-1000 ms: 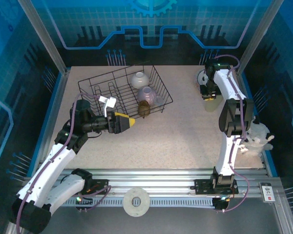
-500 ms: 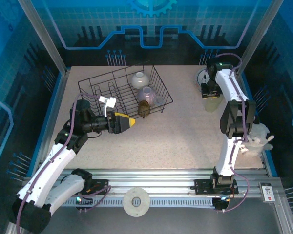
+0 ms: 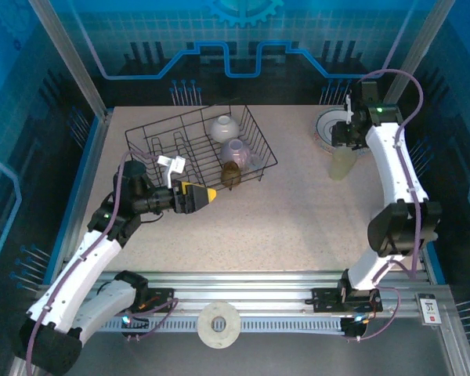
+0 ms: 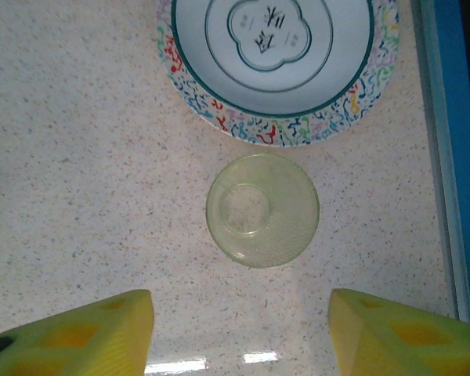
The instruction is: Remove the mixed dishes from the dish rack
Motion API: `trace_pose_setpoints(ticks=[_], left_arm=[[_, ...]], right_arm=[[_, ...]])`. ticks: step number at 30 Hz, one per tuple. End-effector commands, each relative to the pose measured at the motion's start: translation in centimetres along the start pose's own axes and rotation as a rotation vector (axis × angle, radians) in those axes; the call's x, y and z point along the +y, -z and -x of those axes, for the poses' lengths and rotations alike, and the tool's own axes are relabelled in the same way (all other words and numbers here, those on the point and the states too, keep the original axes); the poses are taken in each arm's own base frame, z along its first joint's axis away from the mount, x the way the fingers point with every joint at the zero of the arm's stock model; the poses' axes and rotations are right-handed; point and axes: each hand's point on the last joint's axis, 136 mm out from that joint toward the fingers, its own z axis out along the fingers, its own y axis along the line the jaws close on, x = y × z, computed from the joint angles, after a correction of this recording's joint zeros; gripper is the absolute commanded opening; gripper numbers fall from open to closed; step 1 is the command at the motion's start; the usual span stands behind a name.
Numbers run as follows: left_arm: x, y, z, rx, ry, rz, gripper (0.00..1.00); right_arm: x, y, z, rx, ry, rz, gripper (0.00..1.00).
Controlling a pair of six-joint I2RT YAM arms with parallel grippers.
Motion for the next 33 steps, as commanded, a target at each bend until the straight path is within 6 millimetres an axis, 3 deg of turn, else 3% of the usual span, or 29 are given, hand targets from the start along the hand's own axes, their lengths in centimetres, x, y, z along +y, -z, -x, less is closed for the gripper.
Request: trace_pose_setpoints(ticks=[1, 5, 12, 20, 25, 33], left_arm=[[0.5, -0.2, 0.3, 0.014, 0.06, 0.017, 0.99], [1.1, -0.5, 0.6, 0.018, 0.073, 0.031, 0.99], [0.9, -0.6, 1.4, 0.018, 0.077, 0.045, 0.99], [0.4, -0.3, 2.2, 0.005, 0.088, 0.068, 0.99], [0.5, -0.4, 2.6, 0.011, 0.099, 0.098, 0.99], [1.4, -1.2, 3.5, 0.032, 0.107, 0.171, 0.99]], right_arm=[[1.3, 3.6, 0.7, -0.13, -0.006, 0.033, 0.67], [2.2, 7.3, -0.2, -0.237, 0.002, 0.08, 0.75], [3.4, 12.7, -3.8, -0.387, 0.0, 0.232, 0.93], [5.7, 17.6, -6.7, -0.485, -0.025, 0.484, 1.0], [6.7, 19.4, -8.7, -0.502, -0.032, 0.601, 1.0], [7.9, 20.6, -12.3, -0.494, -0.024, 0.733, 1.0]])
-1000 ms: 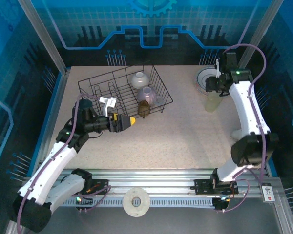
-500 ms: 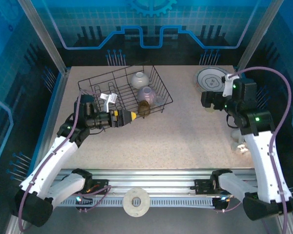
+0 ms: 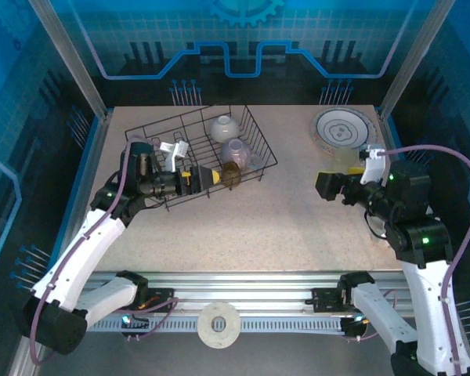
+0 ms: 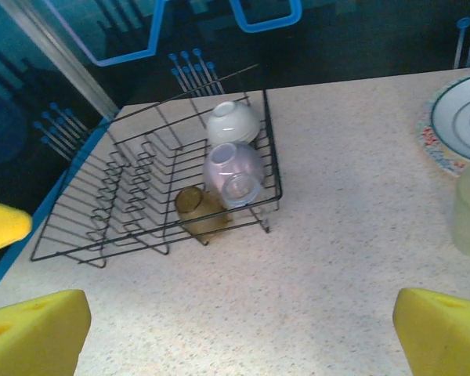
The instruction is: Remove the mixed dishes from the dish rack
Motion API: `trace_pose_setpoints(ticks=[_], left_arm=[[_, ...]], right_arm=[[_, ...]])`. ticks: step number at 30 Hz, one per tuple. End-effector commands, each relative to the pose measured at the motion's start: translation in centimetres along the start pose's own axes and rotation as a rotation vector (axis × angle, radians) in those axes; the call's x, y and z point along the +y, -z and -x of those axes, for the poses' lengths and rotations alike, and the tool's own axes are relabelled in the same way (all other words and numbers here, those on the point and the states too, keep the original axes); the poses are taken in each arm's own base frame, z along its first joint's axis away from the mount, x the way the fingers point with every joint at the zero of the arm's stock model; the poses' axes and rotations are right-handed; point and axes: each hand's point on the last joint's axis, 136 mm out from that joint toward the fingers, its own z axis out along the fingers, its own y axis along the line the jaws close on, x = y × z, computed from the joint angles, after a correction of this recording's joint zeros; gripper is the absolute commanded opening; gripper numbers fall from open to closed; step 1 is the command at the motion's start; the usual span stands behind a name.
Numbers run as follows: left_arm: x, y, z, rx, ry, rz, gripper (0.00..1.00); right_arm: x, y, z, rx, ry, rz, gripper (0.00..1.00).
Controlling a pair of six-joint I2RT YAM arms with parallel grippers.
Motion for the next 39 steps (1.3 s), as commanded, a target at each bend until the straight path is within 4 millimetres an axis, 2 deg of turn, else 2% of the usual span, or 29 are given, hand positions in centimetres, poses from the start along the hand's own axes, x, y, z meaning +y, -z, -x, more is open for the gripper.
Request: trace_pose_setpoints(ticks=[1, 9, 17, 24, 27, 28, 30, 39], left_arm=[[0.2, -0.3, 0.4, 0.013, -0.003, 0.046, 0.99], [0.6, -2.4, 1.3, 0.066, -0.014, 0.137, 0.99], [2.1, -6.5, 0.3, 0.216, -0.098, 0.348, 0.99], [5.2, -9.5, 0.3, 0.341, -0.243, 0.598, 0.95], [7.3, -10.6, 0.6, 0.373, -0.276, 0.701, 0.93], [7.9, -11.0, 0.7, 0.38, -0.278, 0.728, 0.91], [9.2, -11.4, 1.0, 0.386, -0.285, 0.783, 0.9], [12.2, -13.9, 1.9, 0.399, -0.277, 0.864, 0.89]], right_arm=[[1.8, 0.7, -0.9, -0.001, -0.01, 0.099, 1.0], [2.3, 1.3, -3.6, 0.012, -0.027, 0.159, 1.0], [2.4, 1.1, -6.2, 0.019, -0.077, 0.215, 1.0], [2.8, 1.5, -7.6, 0.039, -0.095, 0.25, 1.0], [2.8, 2.0, -8.0, 0.032, -0.095, 0.252, 1.0], [2.5, 1.6, -8.9, 0.051, -0.106, 0.248, 1.0], [2.5, 1.7, -9.4, 0.054, -0.11, 0.252, 1.0], [2.5, 1.4, -10.9, 0.076, -0.15, 0.282, 1.0]])
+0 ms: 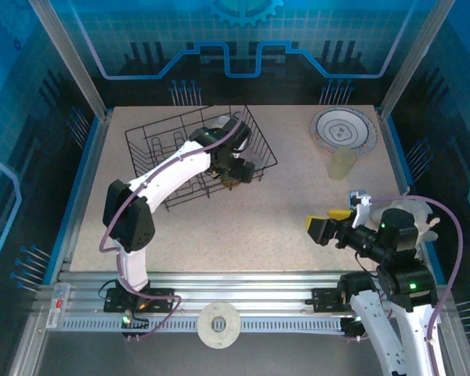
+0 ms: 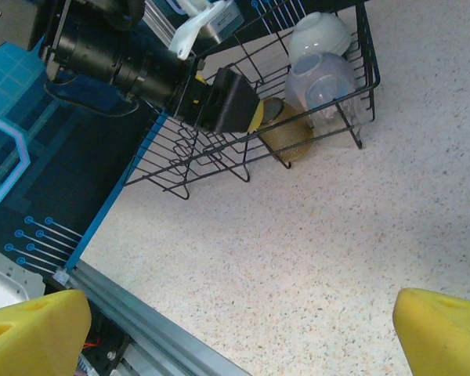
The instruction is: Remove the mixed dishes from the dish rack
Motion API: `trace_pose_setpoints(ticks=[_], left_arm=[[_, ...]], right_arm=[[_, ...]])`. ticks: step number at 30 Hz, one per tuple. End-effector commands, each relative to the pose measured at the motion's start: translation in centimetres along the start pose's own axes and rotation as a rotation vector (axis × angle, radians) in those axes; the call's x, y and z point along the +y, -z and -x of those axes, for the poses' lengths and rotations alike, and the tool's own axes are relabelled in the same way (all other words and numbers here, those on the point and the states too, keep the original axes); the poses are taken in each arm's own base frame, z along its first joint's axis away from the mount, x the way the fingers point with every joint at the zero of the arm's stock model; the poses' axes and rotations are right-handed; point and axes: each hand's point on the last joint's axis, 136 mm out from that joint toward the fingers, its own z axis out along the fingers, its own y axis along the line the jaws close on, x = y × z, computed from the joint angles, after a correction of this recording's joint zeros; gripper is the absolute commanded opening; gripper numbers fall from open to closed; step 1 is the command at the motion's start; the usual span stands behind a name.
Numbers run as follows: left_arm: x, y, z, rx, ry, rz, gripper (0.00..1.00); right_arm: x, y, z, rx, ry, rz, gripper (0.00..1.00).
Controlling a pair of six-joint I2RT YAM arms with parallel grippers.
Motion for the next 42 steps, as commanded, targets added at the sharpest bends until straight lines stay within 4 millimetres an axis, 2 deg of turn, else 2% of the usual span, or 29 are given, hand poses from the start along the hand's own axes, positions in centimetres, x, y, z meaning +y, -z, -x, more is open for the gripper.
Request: trace_pose_setpoints(ticks=[1, 9, 15, 34, 42], left_arm=[[1.1, -0.6, 0.8, 0.005, 0.001, 0.059, 0.89], [3.0, -2.7, 2.1, 0.024, 0.067, 0.083, 0.84], [4.0, -4.2, 2.2, 0.054, 0.093, 0.091, 0.77], [4.0, -6.7, 2.2, 0.108, 0.103, 0.093, 0.65], [4.4, -7.6, 1.9, 0.128, 0.118, 0.1, 0.65]], right_arm=[[0.7, 0.2, -0.5, 0.004, -0.011, 0.041, 1.0], [0.7, 0.5, -1.4, 0.009, -0.022, 0.048, 1.0], [0.6, 0.4, -1.7, 0.009, -0.036, 0.054, 1.0], [0.6, 0.3, -2.2, 0.009, -0.058, 0.072, 1.0], [0.5, 0.2, -2.4, 0.008, -0.07, 0.079, 1.0]])
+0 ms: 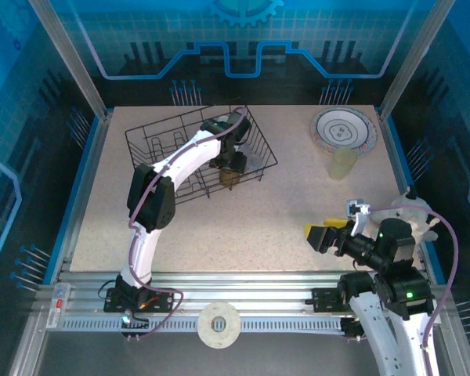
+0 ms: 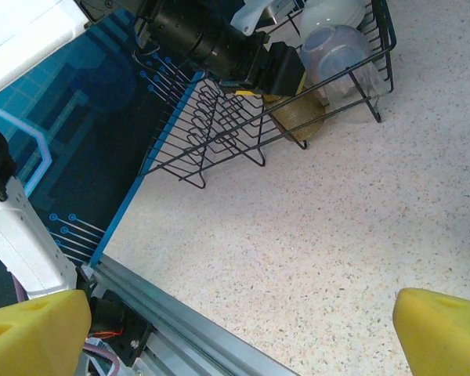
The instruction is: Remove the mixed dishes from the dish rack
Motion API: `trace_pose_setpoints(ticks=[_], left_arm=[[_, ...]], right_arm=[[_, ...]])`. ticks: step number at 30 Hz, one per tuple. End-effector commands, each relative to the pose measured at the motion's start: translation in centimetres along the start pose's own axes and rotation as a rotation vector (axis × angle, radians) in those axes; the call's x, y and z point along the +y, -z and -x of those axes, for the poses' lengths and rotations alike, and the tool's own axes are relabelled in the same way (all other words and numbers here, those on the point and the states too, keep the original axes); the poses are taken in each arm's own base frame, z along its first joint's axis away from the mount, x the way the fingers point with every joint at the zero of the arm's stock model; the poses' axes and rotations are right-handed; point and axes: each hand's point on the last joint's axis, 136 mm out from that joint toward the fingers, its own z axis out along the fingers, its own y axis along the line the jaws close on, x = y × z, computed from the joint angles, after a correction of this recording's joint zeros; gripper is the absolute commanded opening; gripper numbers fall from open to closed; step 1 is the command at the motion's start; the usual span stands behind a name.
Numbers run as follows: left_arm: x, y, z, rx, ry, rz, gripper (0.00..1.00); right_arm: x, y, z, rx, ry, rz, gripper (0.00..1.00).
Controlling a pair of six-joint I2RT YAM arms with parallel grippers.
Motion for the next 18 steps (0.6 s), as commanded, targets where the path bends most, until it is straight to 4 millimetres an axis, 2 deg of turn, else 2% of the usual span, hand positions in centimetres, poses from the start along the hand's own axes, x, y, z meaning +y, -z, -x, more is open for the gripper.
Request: trace_pose_setpoints(ticks=[1, 13, 18], left_arm=[[0.5, -0.9, -0.5, 0.047, 0.039, 0.002, 0.65], [0.6, -2.0, -1.1, 0.079, 0.06, -0.023, 0.65], [0.8, -1.4, -0.8, 0.065, 0.065, -0.025, 0.6]], right_arm=[[0.6, 0.1, -0.2, 0.0, 0.002, 0.035, 1.0], [0.5, 0.0, -0.2, -0.002, -0.005, 0.037, 1.0], [0.6, 0.1, -0.1, -0.007, -0.003, 0.037, 1.0]])
